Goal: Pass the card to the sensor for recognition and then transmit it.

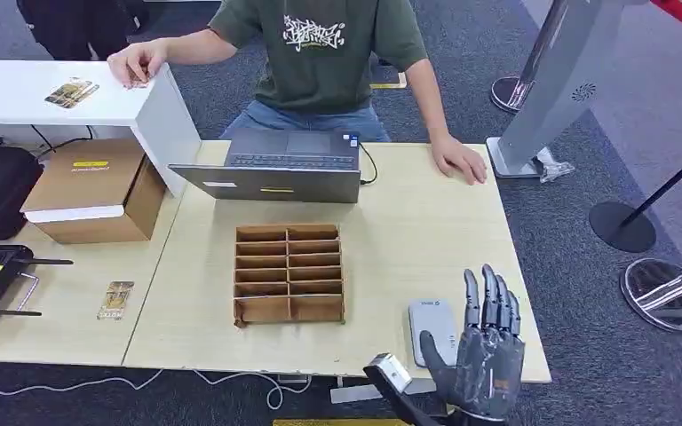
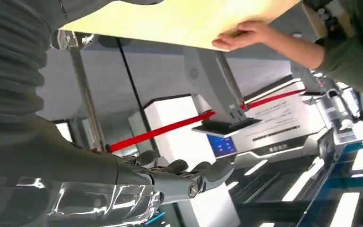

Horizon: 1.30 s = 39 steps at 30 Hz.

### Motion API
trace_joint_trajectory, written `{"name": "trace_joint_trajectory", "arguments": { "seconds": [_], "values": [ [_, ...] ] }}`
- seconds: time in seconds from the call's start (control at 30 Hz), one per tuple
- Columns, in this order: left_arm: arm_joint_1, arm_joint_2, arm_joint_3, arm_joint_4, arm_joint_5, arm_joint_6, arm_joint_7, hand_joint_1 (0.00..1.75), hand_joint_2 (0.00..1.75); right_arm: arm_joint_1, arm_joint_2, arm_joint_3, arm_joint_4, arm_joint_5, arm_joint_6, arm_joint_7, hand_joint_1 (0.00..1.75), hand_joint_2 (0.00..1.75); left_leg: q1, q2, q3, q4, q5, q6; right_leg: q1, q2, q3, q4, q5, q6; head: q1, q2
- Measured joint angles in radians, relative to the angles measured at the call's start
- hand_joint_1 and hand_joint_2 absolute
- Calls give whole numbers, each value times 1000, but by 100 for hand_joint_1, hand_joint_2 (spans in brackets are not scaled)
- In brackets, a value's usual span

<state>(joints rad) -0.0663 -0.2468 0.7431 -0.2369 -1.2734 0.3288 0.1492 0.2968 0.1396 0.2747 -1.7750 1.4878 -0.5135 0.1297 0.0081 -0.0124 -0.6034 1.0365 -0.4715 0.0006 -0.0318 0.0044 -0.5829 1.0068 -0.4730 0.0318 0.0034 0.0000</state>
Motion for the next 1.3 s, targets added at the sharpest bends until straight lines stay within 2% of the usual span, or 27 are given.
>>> {"name": "trace_joint_trajectory", "arguments": {
  "seconds": [0.1, 0.23, 0.5, 0.6, 0.7, 0.77, 0.9, 1.0, 1.13, 1.3],
  "values": [
    [0, 0, 2, 0, 0, 0, -5, 0, 0, -17, -13, 35, 22, 5, 3, 10, 0, 175, 0, 0, 0, 0, 0, 0, 0, 0, 0, 0, 0, 0, 0, 0],
    [0, 0, 12, 0, 0, 0, -10, 0, 0, -71, -80, 114, 68, 6, 3, 94, 0, 175, 0, 0, 0, 0, 0, 0, 0, 0, 0, 0, 0, 0, 0, 0],
    [0, 2, 16, 0, -3, -3, -17, 0, 0, -176, -181, 275, 149, 6, -1, 206, 0, 175, 0, 0, 0, 0, 0, 0, 0, 0, 0, 0, 0, 0, 0, 0],
    [0, 1, 17, 0, -7, -3, -17, 0, 0, -240, -233, 357, 172, 7, 6, 304, 0, 175, 0, 1, 0, 0, 0, 0, 0, 1, 0, 0, 0, 0, 0, 0],
    [-1, 1, 17, 0, -11, -3, -17, 0, 0, -343, -297, 506, 206, 7, 27, 467, 0, 175, 0, 1, 1, 0, 0, 0, 0, 1, 0, 0, 1, 0, 0, 0],
    [-1, 2, 17, 0, -15, -3, -18, 0, 0, -398, -323, 594, 226, 7, 39, 508, 0, 175, 0, 1, 1, 0, 0, 0, 0, 1, 1, 0, 1, 0, 0, 0],
    [-2, 1, 17, 0, -18, -5, -23, 0, 0, -499, -357, 754, 271, 7, 50, 517, 0, 175, 0, 1, 1, 0, 0, 0, 0, 1, 1, 0, 1, 0, 0, 0],
    [-3, 1, 17, 0, -18, -5, -26, 0, 0, -538, -363, 824, 300, 7, 40, 513, 0, 175, 0, 0, 1, 0, 0, 0, 0, 1, 1, 0, 1, 0, 0, 0],
    [-3, 0, 17, 0, -21, -5, -26, 0, 0, -557, -363, 847, 337, 7, 21, 498, 0, 175, 0, 0, 1, 0, 0, 0, 0, 1, 1, 0, 0, 0, 0, 0],
    [-5, 0, 17, 0, -25, -8, -26, 0, 0, -556, -361, 846, 346, 7, 17, 441, 0, 175, 0, 0, 1, 0, 0, 0, 0, 1, 1, 0, 0, 0, 0, 0]
  ]
}}
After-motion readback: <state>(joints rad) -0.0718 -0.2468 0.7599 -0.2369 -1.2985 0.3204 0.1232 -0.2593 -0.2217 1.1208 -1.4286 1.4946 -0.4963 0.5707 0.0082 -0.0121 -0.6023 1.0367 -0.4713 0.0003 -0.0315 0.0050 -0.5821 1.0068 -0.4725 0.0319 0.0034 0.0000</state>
